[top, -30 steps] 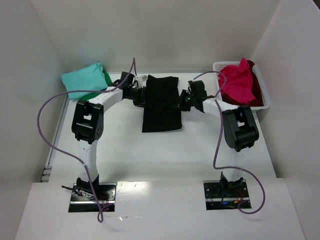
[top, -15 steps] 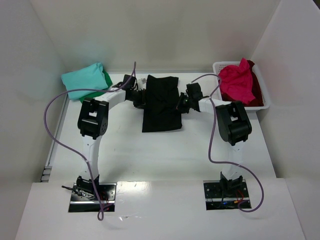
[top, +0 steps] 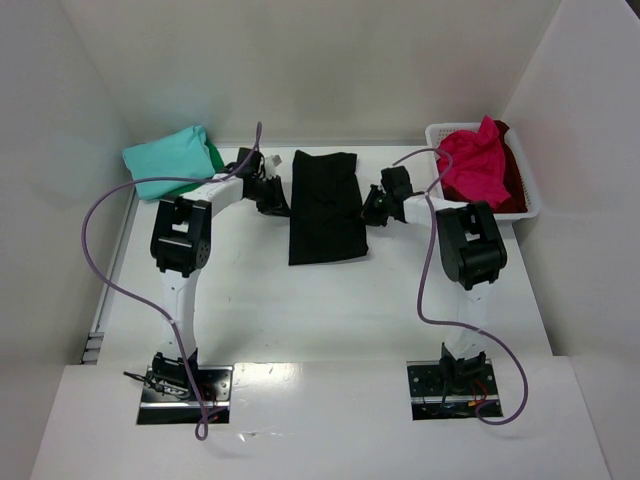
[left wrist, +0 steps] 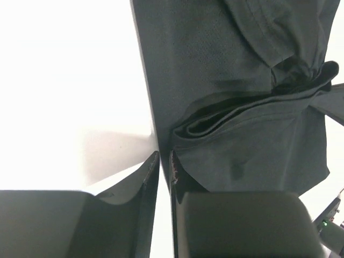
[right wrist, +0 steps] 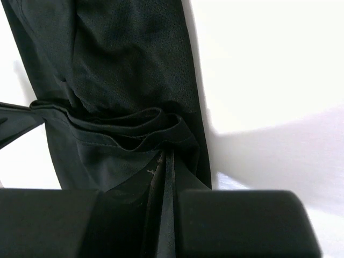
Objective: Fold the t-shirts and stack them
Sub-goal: Fold the folded rectangular tshirt in 1/3 of the way, then grab one side of the 2/3 rectangular tshirt with both arms
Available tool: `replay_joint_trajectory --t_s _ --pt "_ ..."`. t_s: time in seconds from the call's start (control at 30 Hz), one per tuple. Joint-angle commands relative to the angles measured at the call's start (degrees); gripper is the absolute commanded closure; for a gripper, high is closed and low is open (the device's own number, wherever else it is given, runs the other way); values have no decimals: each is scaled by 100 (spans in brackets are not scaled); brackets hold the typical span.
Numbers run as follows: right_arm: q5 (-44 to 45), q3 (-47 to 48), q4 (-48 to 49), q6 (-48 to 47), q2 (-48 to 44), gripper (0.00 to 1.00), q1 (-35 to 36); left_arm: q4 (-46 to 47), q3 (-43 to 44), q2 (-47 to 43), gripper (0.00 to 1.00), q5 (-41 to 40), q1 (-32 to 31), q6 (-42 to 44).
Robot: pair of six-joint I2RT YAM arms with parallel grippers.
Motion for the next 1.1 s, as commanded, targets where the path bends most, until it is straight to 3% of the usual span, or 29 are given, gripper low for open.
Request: replay_joint_trajectory --t_s 0.0,0.07,0.17,0.2,0.27,0.3,0.33,0.37,0.43,0.47,0.73,1.07 --pt "142 67 -102 -202 -90 87 -123 -91 311 -2 79 114 -16 221" --pt "-50 208 -163 -202 -292 85 -123 -153 382 -212 75 176 -16 274" --pt "-244 498 -225 -202 -721 75 -123 -275 383 -520 71 115 -16 397" --pt "-357 551 -277 -254 -854 66 -123 -354 383 -747 68 54 -16 397" --pt "-359 613 -401 -254 -1118 54 -123 -407 190 -994 52 53 -16 458" --pt "-359 543 -401 -333 -1406 40 -123 -408 76 -1274 48 53 -16 459" --pt "-202 464 -505 -412 -1557 32 -123 -460 -64 -1425 42 53 -16 459" --pt "-87 342 -559 -465 -1707 24 -123 -460 -414 -1574 28 53 -16 459" --pt "376 -176 -612 -579 -2172 7 -123 -460 -802 -2031 22 -60 -86 459" --pt "528 -378 -612 -658 -2313 5 -123 -460 -995 -2172 20 -122 -139 459" --pt "476 -2058 -867 -343 -2789 4 -123 22 -2920 -2946 16 88 -324 -199" --pt "292 -2261 -499 -17 -2474 28 -9 532 -3396 -2745 22 211 -499 -508"
